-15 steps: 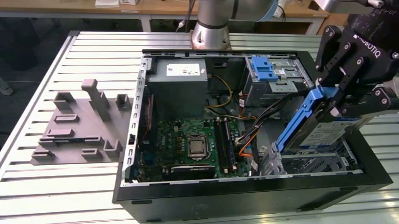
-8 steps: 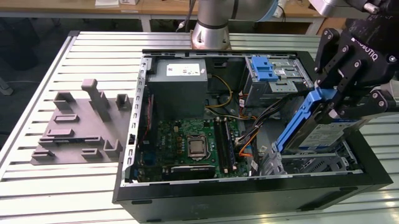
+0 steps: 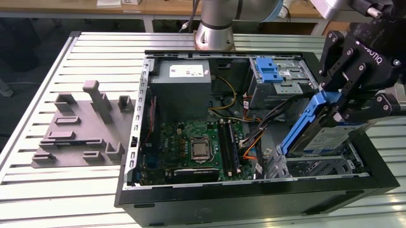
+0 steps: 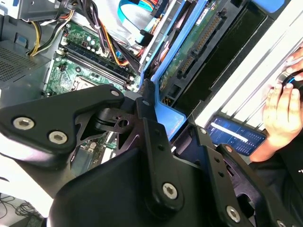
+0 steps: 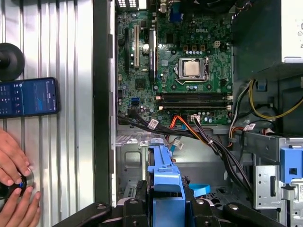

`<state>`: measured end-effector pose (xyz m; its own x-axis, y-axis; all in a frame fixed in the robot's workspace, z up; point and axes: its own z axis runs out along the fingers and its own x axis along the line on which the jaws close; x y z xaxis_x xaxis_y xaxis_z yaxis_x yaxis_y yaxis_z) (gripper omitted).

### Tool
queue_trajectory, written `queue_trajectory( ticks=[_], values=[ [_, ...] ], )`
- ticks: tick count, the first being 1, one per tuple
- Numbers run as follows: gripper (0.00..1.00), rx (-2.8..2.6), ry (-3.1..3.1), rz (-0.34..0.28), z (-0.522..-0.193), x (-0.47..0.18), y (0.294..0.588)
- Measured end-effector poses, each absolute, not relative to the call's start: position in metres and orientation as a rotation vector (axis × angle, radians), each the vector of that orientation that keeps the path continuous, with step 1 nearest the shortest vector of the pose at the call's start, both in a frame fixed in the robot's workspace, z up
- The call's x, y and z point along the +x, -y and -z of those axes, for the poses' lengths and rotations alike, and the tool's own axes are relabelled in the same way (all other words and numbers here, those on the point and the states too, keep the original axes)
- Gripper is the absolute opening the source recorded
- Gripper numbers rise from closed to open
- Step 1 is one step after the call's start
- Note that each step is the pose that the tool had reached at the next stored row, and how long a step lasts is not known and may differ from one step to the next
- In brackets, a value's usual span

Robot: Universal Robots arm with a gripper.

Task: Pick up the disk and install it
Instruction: 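Insert the disk into the insertion slot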

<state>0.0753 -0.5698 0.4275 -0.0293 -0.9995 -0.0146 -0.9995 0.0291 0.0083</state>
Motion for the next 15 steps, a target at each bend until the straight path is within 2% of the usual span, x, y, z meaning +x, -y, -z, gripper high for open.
queue_trajectory(
  ticks=[15],
  values=[
    [0.36, -2.185, -2.25, -0.025, -0.4232, 0.0753, 0.5698]
  ],
)
